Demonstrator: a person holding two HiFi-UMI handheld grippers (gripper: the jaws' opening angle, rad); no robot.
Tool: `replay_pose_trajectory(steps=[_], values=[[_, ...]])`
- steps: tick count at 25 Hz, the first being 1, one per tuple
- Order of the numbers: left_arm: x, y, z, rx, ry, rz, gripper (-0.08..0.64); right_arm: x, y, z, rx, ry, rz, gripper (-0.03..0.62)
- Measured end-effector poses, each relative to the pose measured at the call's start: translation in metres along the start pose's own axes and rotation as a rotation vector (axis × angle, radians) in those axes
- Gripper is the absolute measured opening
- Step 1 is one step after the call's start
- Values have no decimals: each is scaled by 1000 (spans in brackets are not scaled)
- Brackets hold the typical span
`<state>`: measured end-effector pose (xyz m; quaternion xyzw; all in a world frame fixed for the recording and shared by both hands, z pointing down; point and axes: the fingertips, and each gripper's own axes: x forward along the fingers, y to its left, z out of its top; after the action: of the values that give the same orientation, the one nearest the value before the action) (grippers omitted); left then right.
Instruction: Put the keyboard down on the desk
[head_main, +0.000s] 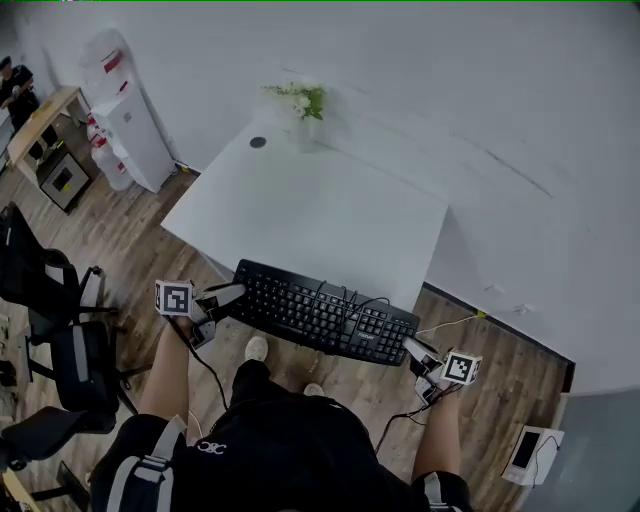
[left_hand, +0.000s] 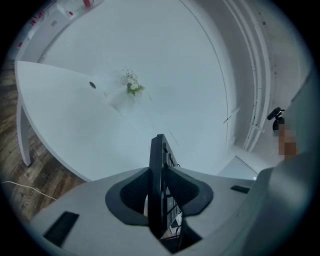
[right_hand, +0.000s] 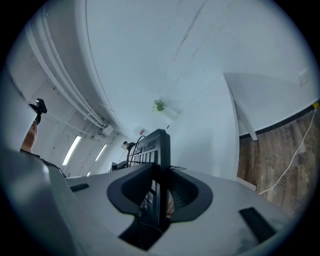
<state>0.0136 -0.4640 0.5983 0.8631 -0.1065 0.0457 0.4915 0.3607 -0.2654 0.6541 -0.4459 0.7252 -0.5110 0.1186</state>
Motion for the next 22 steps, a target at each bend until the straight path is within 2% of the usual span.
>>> replay_pose_trajectory(steps=[4, 7, 9, 13, 17, 22], values=[[6, 29, 28, 1, 83, -8, 118, 25, -3, 0, 34, -42, -44, 109], [11, 54, 55, 13, 153, -21, 120, 53, -2, 2, 95, -90, -60, 112], [12, 69, 71, 13, 194, -29, 120, 68, -4, 5, 87, -106, -91, 112], [20, 98, 116, 3, 220, -47, 118, 103, -3, 27, 32, -143, -118, 112], [34, 128, 142, -15, 270, -70, 120, 135, -4, 47, 45, -172, -119, 114], [50, 169, 162, -38, 306, -50, 121, 161, -24, 66, 67, -190, -175, 114]])
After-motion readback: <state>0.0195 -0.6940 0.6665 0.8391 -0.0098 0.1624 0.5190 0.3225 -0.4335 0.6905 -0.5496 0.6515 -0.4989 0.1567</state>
